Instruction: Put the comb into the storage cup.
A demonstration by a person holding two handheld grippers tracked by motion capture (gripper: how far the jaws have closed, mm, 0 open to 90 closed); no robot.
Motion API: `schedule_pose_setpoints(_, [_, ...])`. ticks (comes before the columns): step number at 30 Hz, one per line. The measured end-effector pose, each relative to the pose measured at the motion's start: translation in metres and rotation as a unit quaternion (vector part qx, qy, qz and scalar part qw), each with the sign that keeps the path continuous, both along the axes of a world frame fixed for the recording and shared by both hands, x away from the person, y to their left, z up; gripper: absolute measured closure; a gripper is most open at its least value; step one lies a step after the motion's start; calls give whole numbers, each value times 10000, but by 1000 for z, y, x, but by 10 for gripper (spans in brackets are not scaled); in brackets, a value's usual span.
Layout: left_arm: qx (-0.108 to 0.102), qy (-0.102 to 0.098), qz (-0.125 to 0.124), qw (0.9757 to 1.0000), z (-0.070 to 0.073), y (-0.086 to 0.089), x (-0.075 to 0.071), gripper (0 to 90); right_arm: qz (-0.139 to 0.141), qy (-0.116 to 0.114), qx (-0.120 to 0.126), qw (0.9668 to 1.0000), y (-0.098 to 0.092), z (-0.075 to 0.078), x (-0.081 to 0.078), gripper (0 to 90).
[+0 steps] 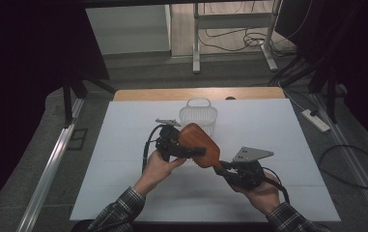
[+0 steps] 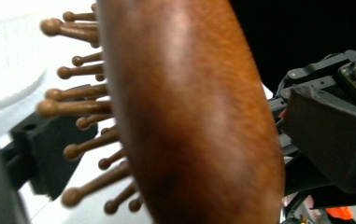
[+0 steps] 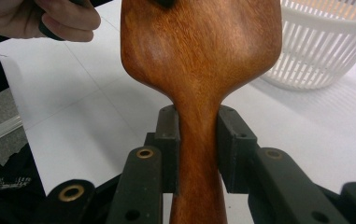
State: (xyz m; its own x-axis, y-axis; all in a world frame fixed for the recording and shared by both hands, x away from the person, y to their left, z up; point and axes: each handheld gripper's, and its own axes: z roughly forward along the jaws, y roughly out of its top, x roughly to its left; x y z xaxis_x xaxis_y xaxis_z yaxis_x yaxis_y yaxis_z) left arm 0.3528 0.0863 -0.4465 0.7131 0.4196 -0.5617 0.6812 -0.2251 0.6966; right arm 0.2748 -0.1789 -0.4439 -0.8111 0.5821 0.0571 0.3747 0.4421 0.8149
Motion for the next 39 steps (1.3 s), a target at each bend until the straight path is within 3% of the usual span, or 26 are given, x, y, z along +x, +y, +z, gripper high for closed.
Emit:
schedule_pose_setpoints(7, [-354, 367, -71, 9987, -1, 2, 1, 282, 27, -28, -21, 10000, 0, -1, 0, 722])
schedule_pose_setpoints(9, [-534, 545, -112, 9970, -3, 4, 3, 323, 41, -49, -10, 10000, 0, -1, 0, 721])
schedule_pose_setpoints(15, [-875, 831, -138, 9926, -6, 9, 5, 429, 121, -26, -109, 9999, 1, -3, 2, 722])
schedule_pose_setpoints(25, [-922, 799, -263, 9922, -2, 9, 2, 533, 155, -57, -289, 9994, 5, -7, 3, 722])
schedule_pose_setpoints(31, [-815, 555, -355, 9945, 5, 7, -1, 550, 197, -36, -250, 9995, 5, -6, 3, 711])
schedule_pose_setpoints(39, [-777, 408, -237, 9959, 11, 11, -2, 550, 244, 95, -203, 9995, 5, -7, 5, 525])
